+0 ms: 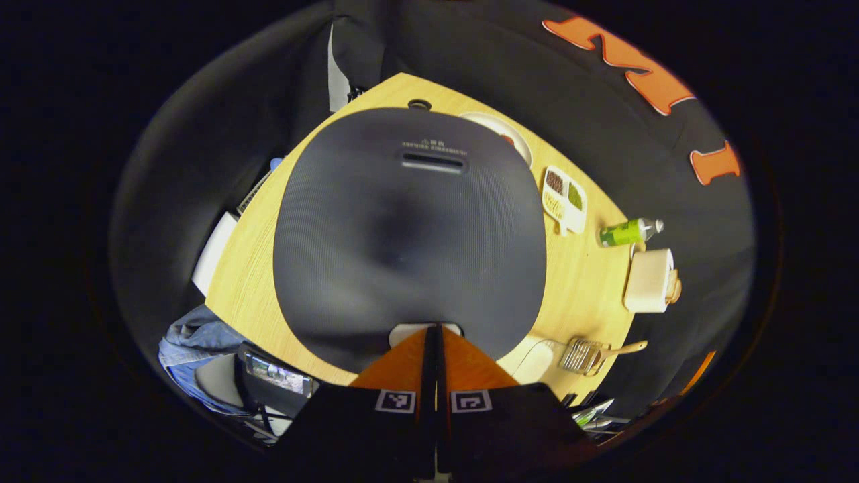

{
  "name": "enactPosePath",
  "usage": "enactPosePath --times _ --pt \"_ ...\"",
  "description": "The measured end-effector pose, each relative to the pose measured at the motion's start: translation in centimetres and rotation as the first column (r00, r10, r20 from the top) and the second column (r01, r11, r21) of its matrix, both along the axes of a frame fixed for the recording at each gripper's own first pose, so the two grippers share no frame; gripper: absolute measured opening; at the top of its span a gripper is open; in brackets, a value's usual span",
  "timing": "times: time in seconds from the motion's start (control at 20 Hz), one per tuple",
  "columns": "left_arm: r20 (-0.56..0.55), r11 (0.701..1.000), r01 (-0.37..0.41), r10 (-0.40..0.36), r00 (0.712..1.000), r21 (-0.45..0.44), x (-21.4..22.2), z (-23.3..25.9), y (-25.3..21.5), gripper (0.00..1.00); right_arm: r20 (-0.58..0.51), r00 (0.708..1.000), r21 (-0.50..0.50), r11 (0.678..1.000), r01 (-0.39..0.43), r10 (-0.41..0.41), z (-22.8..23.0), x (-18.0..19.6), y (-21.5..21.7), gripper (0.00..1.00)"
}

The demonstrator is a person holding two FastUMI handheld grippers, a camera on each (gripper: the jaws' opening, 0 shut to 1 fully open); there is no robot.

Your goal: Close the left gripper, press the button to open the rice cooker; take a wooden spoon from the chopstick holder with the right hand, scoop a spoonful of rice and pour it into the rice cooker, then put the wooden spoon back into the chopstick holder.

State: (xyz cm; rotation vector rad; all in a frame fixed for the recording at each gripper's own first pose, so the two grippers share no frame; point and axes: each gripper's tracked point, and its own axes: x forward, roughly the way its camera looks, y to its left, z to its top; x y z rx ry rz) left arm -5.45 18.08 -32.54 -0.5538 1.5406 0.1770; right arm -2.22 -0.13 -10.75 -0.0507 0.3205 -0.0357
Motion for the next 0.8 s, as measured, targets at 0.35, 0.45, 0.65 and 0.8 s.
enactPosePath --times 0.35,0.45,0.65,0.8 --pt "0.090 0.994 0.105 -0.107 0.990 0.024 -0.8 0.3 -0.3 0.06 -0.028 0.999 0.024 0.999 -0.025 0.025 -1.0 0.0 0.7 0.95" --pt "0.166 0.985 0.149 -0.161 0.973 0.082 0.0 1.8 0.6 0.03 -0.028 0.999 0.011 1.000 -0.029 0.029 -1.2 0.0 0.3 0.95" --pt "0.345 0.946 0.182 -0.271 0.899 0.268 2.6 7.7 1.7 0.06 -0.058 0.998 0.032 0.999 -0.023 0.025 -2.4 0.0 0.1 0.95" --pt "0.423 0.868 0.165 -0.384 0.821 0.468 4.9 12.5 2.2 0.05 -0.074 0.996 0.045 0.998 -0.037 0.041 -2.8 -0.4 0.2 0.95"
